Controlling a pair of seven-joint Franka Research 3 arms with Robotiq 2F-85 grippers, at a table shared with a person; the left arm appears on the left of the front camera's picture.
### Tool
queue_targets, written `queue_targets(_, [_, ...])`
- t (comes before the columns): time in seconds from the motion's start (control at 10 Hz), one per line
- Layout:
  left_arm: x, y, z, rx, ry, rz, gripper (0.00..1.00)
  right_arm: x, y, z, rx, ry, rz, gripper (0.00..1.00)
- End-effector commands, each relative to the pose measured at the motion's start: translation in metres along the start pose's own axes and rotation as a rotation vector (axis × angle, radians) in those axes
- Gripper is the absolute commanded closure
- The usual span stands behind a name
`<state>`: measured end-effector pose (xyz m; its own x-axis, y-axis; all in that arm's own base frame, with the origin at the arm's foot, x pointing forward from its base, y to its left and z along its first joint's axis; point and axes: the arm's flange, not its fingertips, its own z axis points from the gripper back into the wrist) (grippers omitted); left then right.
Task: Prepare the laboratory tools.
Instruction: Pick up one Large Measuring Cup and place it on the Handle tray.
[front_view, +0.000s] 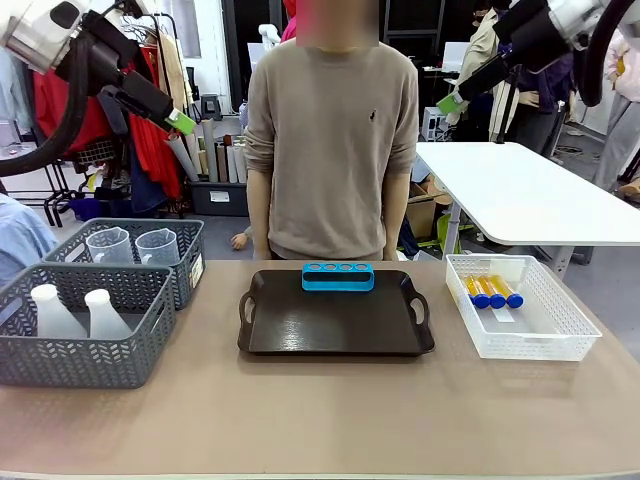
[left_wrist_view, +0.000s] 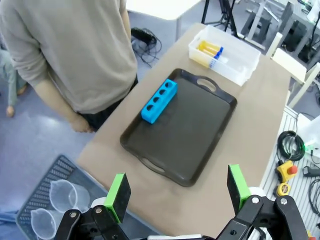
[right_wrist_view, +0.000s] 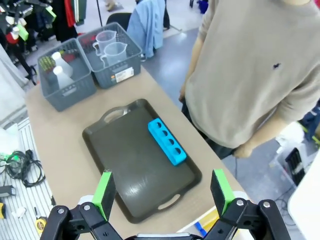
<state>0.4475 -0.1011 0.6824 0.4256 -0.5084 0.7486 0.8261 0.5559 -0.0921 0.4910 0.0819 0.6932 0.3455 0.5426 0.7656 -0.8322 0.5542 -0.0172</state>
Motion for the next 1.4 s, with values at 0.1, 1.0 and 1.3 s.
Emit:
queue_targets(0.1, [-0.009, 0.007, -0.001, -0.019, -0.052, -0.065, 0.00, -0.009, -0.024, 0.009, 0.072, -0.040, 0.018, 0.00])
queue_targets(1.0, [-0.008, 0.010, -0.002, -0.013, -0.019, -0.066, 0.00, -0.020, -0.035, 0.024, 0.053, -0.037, -0.021, 0.00])
queue_targets(1.3, [-0.008, 0.010, -0.002, -0.013, -0.019, -0.066, 0.00, -0.020, -0.035, 0.024, 0.053, -0.037, -0.021, 0.00])
